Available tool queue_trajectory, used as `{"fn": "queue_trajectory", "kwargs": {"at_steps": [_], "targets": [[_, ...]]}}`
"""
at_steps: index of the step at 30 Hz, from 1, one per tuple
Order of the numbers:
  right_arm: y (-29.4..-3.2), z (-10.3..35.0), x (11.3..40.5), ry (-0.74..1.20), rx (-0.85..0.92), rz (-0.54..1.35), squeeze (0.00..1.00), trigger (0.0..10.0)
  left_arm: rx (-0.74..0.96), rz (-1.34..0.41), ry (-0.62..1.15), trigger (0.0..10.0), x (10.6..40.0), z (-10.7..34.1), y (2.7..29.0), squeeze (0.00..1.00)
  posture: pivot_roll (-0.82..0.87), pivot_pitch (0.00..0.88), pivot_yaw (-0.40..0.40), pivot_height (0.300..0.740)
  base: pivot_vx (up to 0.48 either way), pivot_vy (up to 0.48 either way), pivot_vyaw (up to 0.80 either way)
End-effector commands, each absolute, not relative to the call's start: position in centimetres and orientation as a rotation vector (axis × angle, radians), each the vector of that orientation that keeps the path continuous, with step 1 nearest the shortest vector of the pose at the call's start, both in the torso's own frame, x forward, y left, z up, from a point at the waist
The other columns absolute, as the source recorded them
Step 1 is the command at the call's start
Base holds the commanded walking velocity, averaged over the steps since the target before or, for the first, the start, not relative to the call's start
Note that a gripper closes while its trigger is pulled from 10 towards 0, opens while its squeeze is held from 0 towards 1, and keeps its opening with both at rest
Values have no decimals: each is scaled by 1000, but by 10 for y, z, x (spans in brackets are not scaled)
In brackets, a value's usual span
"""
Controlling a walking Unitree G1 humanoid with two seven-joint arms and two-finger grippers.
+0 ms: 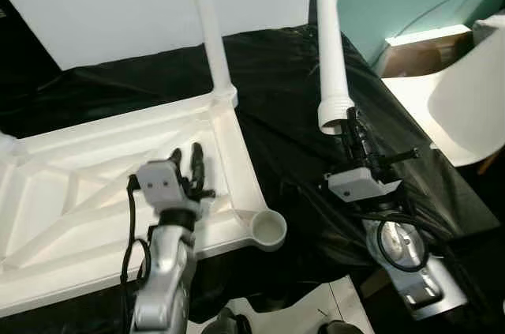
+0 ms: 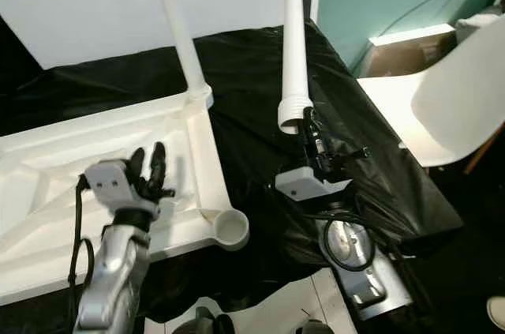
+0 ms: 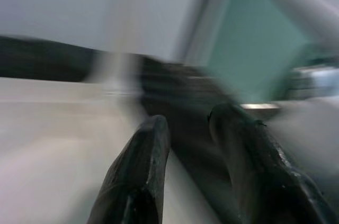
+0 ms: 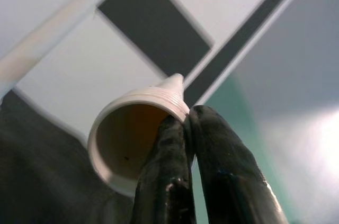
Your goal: Building children table
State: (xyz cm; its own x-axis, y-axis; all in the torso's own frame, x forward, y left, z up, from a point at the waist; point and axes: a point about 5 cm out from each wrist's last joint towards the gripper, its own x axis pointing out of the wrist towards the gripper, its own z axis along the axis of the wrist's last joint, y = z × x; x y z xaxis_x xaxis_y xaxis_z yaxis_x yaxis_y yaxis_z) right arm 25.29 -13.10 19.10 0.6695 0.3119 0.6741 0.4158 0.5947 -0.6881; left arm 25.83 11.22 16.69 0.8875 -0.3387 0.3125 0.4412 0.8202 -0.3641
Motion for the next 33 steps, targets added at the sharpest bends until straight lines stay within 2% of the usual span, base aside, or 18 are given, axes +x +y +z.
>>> {"fn": "queue_trajectory", "kwargs": {"at_steps": [1,9,12,13,14,18,26,33], "targets": [[-125,194,250,-940,-973,-63,0,10000,-529,-507,-215,10000,256,165,109,0,-60,42,107,740,0,0,0],[-129,194,248,-1018,-1050,-9,0,10000,-683,-614,-203,10000,254,172,101,0,-73,31,106,740,0,0,0],[-129,189,244,-1055,-1096,65,0,10000,-825,-711,-211,10000,250,179,95,0,-75,18,100,740,0,0,0],[-129,189,244,-1055,-1096,65,0,10000,-825,-711,-211,10000,250,179,95,0,-75,18,100,740,0,0,0],[-131,183,242,-1073,-1125,127,0,10000,-927,-790,-230,10000,248,185,95,0,-79,10,95,740,0,0,0],[-136,177,240,-1102,-1170,192,0,10000,-1010,-861,-237,10000,251,189,95,0,-85,0,88,740,0,0,0],[-134,162,234,-1199,-1267,320,0,10000,-1028,-918,-222,10000,265,190,88,0,-105,0,75,740,0,0,0],[-140,162,229,-1229,-1284,389,0,10000,-1012,-925,-182,10000,274,186,80,0,-127,0,66,740,0,0,0]]}}
